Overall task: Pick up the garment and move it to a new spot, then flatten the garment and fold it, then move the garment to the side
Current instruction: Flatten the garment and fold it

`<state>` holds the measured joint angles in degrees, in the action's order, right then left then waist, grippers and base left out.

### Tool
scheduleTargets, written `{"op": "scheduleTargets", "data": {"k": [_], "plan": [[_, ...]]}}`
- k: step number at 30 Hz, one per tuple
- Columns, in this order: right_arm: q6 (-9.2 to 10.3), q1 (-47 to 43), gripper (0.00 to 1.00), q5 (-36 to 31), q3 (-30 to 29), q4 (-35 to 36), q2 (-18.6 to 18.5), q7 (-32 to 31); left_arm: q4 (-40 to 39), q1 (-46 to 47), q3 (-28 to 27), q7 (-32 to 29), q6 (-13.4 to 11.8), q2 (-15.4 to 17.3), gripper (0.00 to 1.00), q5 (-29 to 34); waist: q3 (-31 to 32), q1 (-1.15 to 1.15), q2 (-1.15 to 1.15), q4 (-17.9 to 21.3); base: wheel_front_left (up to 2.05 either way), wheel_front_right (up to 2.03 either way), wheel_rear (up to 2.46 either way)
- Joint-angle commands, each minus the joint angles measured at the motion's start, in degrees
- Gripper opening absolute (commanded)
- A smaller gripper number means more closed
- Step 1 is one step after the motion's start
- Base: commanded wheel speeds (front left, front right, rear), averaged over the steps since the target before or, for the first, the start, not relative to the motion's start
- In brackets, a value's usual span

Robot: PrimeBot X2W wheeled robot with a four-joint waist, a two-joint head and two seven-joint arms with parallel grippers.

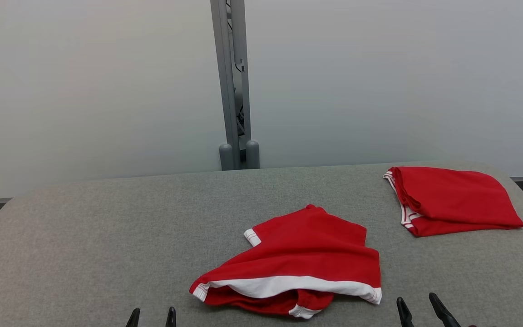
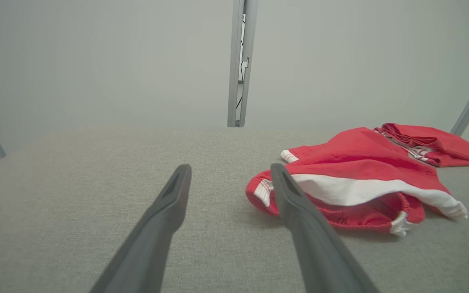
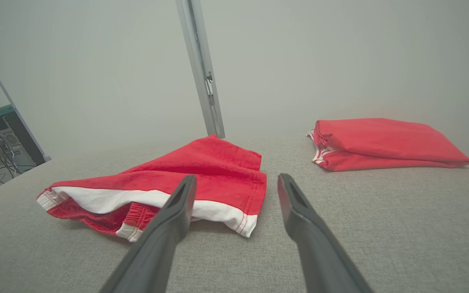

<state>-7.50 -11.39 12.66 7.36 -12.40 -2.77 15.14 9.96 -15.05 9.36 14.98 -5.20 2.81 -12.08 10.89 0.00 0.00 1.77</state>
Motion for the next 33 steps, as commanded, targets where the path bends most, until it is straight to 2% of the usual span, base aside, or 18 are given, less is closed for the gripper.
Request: {"op": "scheduleTargets", "data": {"k": [1,11,17,26,33], "plan": [[0.03,-0.19,1.00,0.14,-0.09,0.09,-0.29,0.04,-0.10,0.00,-0.06,0.21,-0.19,0.21,1.00,0.51,-0.13,0.00,0.00,0.09,0.00,0.00,0.00],[0.03,0.33,1.00,-0.55,-0.11,0.29,-0.29,0.04,0.21,0.70,0.02,0.21,0.25,0.21,1.00,0.91,-0.86,0.00,0.00,0.45,0.00,0.00,0.00],[0.03,0.74,1.00,-0.61,-0.23,0.46,-0.29,0.04,2.75,1.59,2.19,0.21,2.93,0.20,1.00,-2.16,-1.65,0.00,0.00,0.66,0.00,0.00,0.00],[0.03,1.92,1.00,-1.20,0.24,0.54,-0.28,0.04,12.89,9.19,5.71,0.21,7.63,0.25,1.00,-8.98,-4.44,0.00,0.00,0.46,0.00,0.00,0.00],[0.03,3.10,1.00,-1.71,0.72,0.25,-0.30,0.04,20.95,15.84,8.27,0.21,8.72,0.22,1.00,-12.80,-6.53,0.00,0.00,1.01,0.00,0.00,0.00]]}}
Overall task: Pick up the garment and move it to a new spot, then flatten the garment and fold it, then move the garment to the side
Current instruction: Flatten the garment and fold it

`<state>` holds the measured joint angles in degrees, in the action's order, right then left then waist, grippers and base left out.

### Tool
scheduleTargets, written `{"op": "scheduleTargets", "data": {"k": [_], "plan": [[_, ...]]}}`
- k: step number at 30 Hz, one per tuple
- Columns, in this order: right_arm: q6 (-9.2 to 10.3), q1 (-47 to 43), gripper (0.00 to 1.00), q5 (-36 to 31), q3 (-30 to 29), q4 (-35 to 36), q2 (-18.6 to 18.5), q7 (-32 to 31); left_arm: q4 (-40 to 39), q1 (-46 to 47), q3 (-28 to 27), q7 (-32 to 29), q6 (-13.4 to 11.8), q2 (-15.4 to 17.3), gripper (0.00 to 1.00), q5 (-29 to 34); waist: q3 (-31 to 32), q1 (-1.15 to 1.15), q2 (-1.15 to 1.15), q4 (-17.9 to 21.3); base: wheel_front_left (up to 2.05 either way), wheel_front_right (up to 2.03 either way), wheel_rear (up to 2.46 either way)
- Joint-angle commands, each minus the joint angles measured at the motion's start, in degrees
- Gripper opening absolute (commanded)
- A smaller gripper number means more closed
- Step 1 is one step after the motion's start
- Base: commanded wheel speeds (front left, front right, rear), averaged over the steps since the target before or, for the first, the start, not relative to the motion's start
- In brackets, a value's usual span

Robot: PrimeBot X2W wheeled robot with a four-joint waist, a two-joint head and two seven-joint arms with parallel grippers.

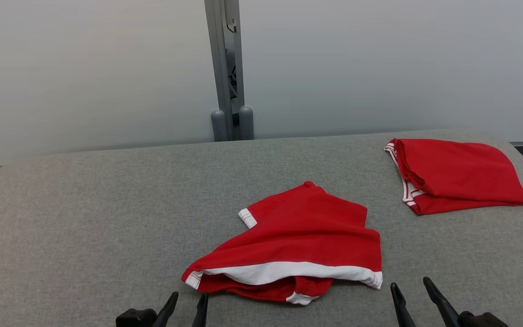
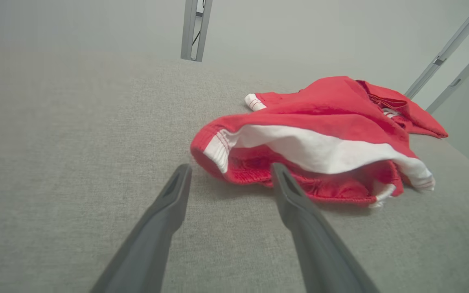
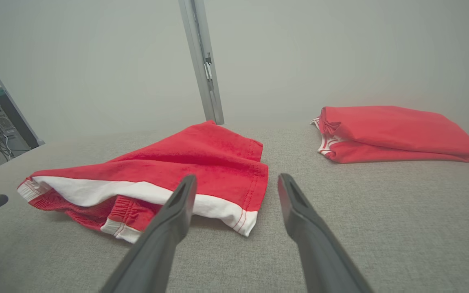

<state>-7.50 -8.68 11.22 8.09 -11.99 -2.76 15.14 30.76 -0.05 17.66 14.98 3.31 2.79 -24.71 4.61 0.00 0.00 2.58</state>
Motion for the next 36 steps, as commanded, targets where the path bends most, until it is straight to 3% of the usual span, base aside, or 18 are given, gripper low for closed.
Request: {"op": "scheduleTargets", "data": {"k": [1,7,16,18,21,24,26,36], "plan": [[0.03,0.62,1.00,-0.18,0.03,-0.21,-0.31,0.04,1.15,1.79,0.18,0.21,0.24,0.27,1.00,-1.00,-0.47,0.00,0.00,0.34,0.00,0.00,0.00],[0.03,1.28,1.00,-0.27,0.43,-0.34,-0.30,0.04,5.99,5.68,2.28,0.21,-0.14,0.26,1.00,-4.35,-1.80,0.00,0.00,1.29,0.00,0.00,0.00],[0.03,1.76,1.00,-1.07,0.40,-0.55,-0.30,0.04,6.21,7.68,2.65,0.21,-0.94,0.25,0.98,-5.05,-3.05,0.00,0.00,2.37,0.00,0.00,0.00],[0.03,1.83,1.00,-1.25,0.18,-0.53,-0.30,0.04,5.21,7.47,2.11,0.21,-1.30,0.26,0.73,-4.41,-3.13,0.00,0.00,2.44,0.00,0.00,0.00],[0.03,1.66,1.00,-1.66,-0.04,-0.55,-0.30,0.04,3.81,6.21,1.68,0.21,-1.60,0.25,0.63,-4.15,-3.02,0.00,0.00,2.44,0.00,0.00,0.00],[0.03,1.39,1.00,-1.84,-0.45,-0.47,-0.30,0.04,1.75,4.78,0.97,0.21,-2.26,0.24,0.43,-3.42,-2.85,0.00,0.00,2.13,0.00,0.00,0.00],[0.03,1.30,1.00,-1.91,-0.34,-0.39,-0.29,0.04,1.20,4.29,0.74,0.21,-2.22,0.26,0.00,-2.77,-2.79,0.00,0.00,1.81,0.00,0.00,0.00],[0.03,2.69,1.00,0.07,1.34,-3.12,-0.32,0.04,2.40,5.05,0.71,0.21,-0.36,0.26,0.00,-1.25,-2.94,0.00,0.00,0.38,0.00,0.00,0.00]]}}
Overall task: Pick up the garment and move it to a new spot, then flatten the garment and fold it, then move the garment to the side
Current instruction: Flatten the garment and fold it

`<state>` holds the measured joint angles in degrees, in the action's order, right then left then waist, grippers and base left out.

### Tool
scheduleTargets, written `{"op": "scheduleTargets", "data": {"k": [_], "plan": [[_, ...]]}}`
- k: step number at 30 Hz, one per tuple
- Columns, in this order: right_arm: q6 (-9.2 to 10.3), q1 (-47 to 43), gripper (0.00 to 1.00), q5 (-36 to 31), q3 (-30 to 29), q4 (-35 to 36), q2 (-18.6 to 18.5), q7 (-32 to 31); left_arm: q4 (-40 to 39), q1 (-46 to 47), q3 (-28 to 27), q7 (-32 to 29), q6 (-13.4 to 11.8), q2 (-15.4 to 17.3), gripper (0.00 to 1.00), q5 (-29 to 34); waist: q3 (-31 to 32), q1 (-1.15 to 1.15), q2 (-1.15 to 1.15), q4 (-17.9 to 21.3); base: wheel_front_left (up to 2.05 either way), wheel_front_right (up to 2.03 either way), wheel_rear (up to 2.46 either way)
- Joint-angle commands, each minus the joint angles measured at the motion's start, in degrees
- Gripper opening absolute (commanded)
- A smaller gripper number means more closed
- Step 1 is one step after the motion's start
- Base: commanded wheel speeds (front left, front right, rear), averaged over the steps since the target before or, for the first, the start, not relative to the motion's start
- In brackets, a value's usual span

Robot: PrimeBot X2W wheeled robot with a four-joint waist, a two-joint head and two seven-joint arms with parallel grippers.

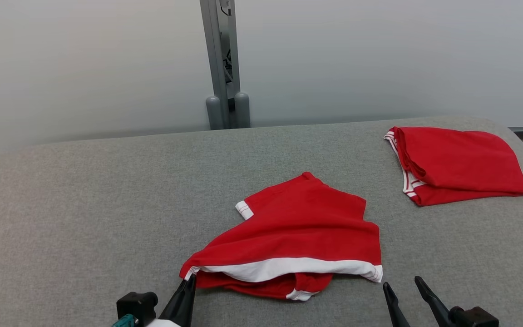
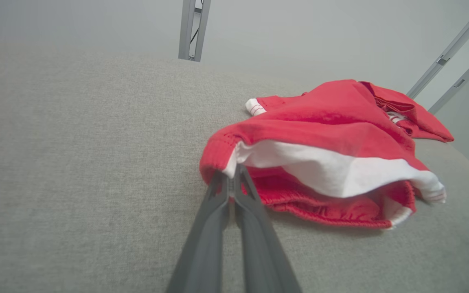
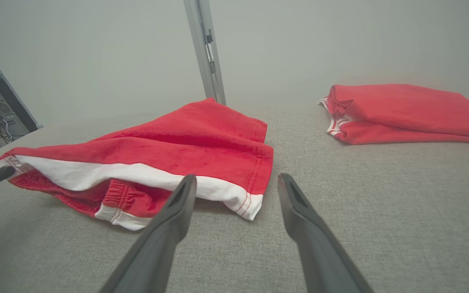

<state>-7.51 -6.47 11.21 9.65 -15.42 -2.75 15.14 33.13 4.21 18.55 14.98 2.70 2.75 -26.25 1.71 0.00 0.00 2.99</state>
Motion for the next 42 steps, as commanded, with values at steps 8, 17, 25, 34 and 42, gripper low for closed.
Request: {"op": "scheduleTargets", "data": {"k": [8,17,25,34,42], "plan": [[0.04,6.84,1.00,7.34,0.80,-11.39,-0.32,0.04,0.65,1.41,-0.63,0.21,1.94,0.38,0.00,2.10,-0.98,0.00,0.00,-1.35,0.00,0.00,0.00],[0.04,11.56,1.00,10.18,2.16,-19.61,-0.33,0.04,-0.58,2.36,-1.35,0.21,2.40,0.37,0.00,3.96,-1.60,0.00,0.00,-3.43,0.00,0.00,0.00],[0.04,13.13,0.91,12.25,3.72,-23.14,-0.34,0.04,-0.76,2.87,-1.24,0.21,2.94,0.62,0.00,5.03,-2.52,0.00,0.00,-4.58,0.00,0.00,0.00],[0.04,15.38,0.00,13.10,5.46,-25.85,-0.33,0.04,-0.63,3.80,-1.63,0.21,3.29,0.92,0.00,5.71,-3.64,0.00,0.00,-4.83,0.00,0.00,0.00],[0.04,14.63,0.00,9.48,1.04,-20.84,-0.33,0.04,-1.36,4.39,0.23,0.21,4.15,2.76,0.00,7.08,-2.57,0.00,0.00,-5.18,0.00,0.00,0.00]]}}
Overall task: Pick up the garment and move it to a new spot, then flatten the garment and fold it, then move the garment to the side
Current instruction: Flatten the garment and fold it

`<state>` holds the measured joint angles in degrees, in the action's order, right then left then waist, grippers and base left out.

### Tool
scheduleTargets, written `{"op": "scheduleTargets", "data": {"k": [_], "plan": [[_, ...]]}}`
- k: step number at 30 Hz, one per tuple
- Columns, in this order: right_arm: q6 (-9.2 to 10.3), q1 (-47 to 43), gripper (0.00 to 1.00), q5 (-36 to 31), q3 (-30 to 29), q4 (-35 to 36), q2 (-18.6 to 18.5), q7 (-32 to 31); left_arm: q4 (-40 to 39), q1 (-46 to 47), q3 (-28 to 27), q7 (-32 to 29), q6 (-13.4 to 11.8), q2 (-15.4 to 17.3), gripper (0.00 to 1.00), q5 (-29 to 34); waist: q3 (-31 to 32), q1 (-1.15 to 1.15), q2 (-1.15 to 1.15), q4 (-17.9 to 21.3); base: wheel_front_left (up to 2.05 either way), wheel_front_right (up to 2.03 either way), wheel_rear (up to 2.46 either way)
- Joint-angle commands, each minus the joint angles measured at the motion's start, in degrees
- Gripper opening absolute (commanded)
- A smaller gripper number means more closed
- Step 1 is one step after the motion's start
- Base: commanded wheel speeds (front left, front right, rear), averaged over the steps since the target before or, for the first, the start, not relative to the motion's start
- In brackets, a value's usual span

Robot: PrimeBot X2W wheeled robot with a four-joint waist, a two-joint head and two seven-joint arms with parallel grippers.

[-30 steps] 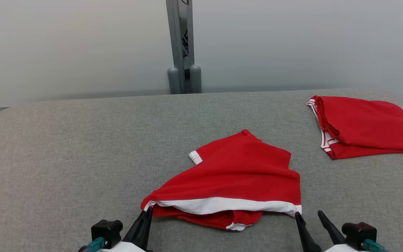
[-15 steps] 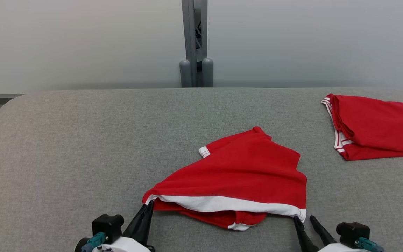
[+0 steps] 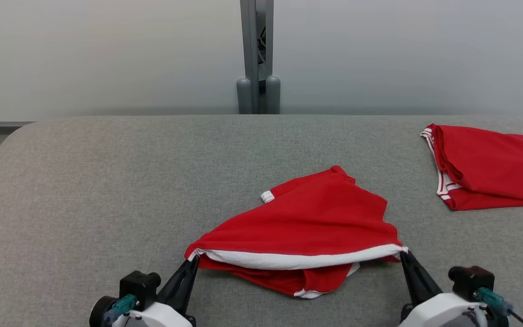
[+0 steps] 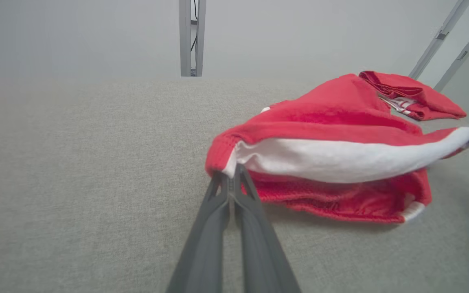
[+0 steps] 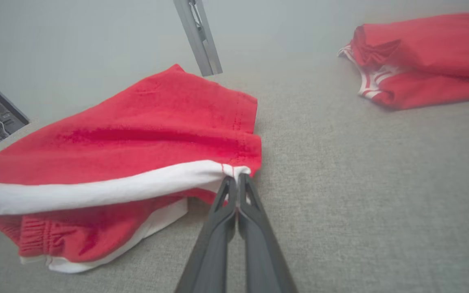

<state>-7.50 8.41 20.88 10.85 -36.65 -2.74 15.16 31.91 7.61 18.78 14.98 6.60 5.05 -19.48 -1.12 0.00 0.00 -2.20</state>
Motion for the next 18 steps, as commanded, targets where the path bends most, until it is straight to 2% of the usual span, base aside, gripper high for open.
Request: {"op": "scheduleTargets", "data": {"k": [1,4,6,12,14,18], "plan": [[0.03,-0.23,0.00,-1.10,-0.90,1.98,-0.37,0.02,-0.32,1.42,0.75,-0.01,0.45,1.14,0.00,0.10,0.53,0.00,0.00,0.16,0.00,0.00,0.00],[0.04,0.36,0.00,-2.49,-2.86,6.69,-1.60,0.03,-2.28,3.06,2.57,-1.17,0.95,3.84,0.00,-1.85,1.42,0.00,0.00,0.75,0.00,0.00,0.00],[0.04,1.11,0.00,-3.02,-3.65,9.70,-2.64,0.02,-5.34,4.02,5.93,-2.83,0.88,5.96,0.00,-4.55,2.10,0.00,0.00,1.04,0.00,0.00,0.00],[0.03,4.03,0.00,-4.00,-3.66,16.35,-7.91,0.02,-19.48,9.96,18.20,-9.36,0.85,19.37,0.00,-14.21,4.10,0.00,0.00,1.52,0.00,0.00,0.00],[0.04,5.26,0.00,-3.87,-3.62,18.35,-9.86,0.02,-24.37,12.84,21.14,-10.92,0.86,24.11,0.00,-16.52,4.74,0.00,0.00,1.66,0.00,0.00,0.00],[0.04,7.98,0.00,-3.12,-4.67,21.24,-13.55,0.02,-32.81,19.13,25.95,-12.73,0.87,31.46,0.00,-21.21,5.96,0.00,0.00,1.84,0.00,0.00,0.00]]}}
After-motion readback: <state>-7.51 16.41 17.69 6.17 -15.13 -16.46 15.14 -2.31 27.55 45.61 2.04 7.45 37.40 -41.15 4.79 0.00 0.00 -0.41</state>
